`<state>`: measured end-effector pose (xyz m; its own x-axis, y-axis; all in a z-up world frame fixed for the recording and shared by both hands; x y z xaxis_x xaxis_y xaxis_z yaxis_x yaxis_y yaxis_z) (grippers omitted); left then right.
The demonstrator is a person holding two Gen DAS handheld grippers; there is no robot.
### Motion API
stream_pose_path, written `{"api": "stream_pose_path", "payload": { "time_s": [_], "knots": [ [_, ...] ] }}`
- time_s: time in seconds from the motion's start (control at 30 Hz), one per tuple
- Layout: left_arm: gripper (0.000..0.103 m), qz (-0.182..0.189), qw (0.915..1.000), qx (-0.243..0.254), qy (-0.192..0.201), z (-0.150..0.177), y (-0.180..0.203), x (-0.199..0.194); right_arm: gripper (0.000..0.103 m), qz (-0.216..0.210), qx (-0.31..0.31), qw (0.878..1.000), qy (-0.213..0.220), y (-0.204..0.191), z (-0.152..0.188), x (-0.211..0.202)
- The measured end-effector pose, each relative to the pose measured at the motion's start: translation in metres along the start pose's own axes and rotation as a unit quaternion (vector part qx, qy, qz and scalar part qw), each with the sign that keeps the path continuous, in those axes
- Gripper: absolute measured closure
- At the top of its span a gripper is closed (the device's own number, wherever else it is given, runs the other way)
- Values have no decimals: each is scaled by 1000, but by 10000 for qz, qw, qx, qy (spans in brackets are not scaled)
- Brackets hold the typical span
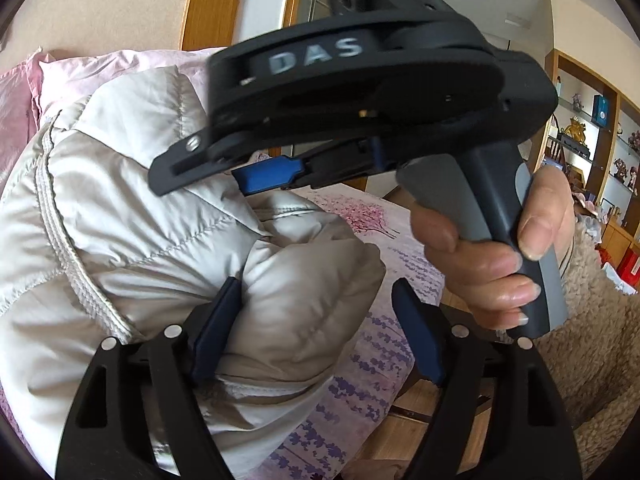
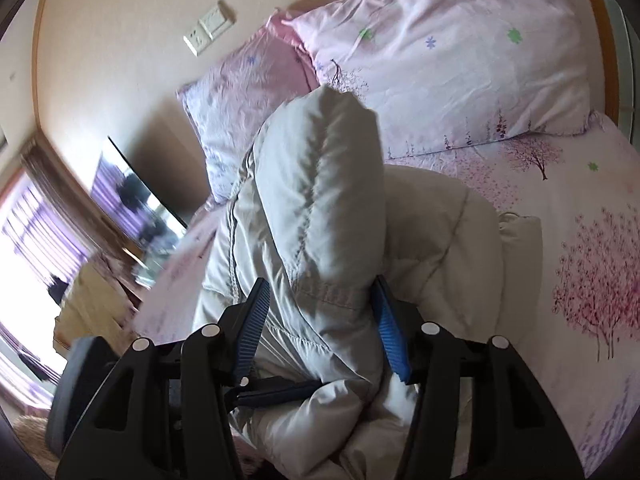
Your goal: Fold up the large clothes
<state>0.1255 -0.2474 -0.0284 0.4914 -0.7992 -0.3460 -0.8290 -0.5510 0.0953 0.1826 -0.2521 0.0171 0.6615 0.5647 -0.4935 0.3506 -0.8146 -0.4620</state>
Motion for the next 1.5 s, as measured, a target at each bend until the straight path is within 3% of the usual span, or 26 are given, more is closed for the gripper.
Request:
{"api": "stream_pose_path", "payload": {
  "time_s": [0.13, 0.33, 0.47, 0.6, 0.73, 0.97, 1.23, 1.5],
  "knots": [
    [25, -49, 10000, 18, 17, -1, 1, -1, 74, 113, -184, 9998, 17, 0, 2, 2],
    [23, -100, 9999, -4, 74, -3, 2, -7, 87, 219, -347, 9990, 169, -3, 1, 3],
    [20, -127, 9996, 96, 221, -13, 5, -33, 89, 303, -273, 9987, 292, 1, -5, 0],
    [10, -416, 9973, 199, 569, -32, -7, -69, 90, 423, -266, 9980, 395, 7, -11, -5],
    [7, -1186, 9892, -34, 855, -55, -55, -98, 91, 569, -329, 9967, 474, 12, -14, -12],
    [7, -2346, 9690, -575, 526, -53, -140, -112, 91, 903, -359, 9933, 631, 34, -21, -24],
    [7, -2627, 9625, -673, 44, -28, -163, -90, 91, 1209, -160, 9904, 650, 72, -19, -29],
    [5, -2654, 9622, -612, 66, -34, -168, -86, 91, 1264, 276, 9893, 680, 107, -8, -34]
  ]
}}
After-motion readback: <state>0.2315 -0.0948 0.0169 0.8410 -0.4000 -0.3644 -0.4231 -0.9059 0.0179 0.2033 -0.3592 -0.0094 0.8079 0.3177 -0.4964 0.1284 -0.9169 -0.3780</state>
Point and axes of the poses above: each gripper's, at about its wrist camera, not at the fingertips, and x roughly the way its jaws point, y to its right, z to its underside, the point moved 10 cm from there along x, roughly the way its jaws point, and after that the axes turned 9 degrees about y, right-handed, at the moved point
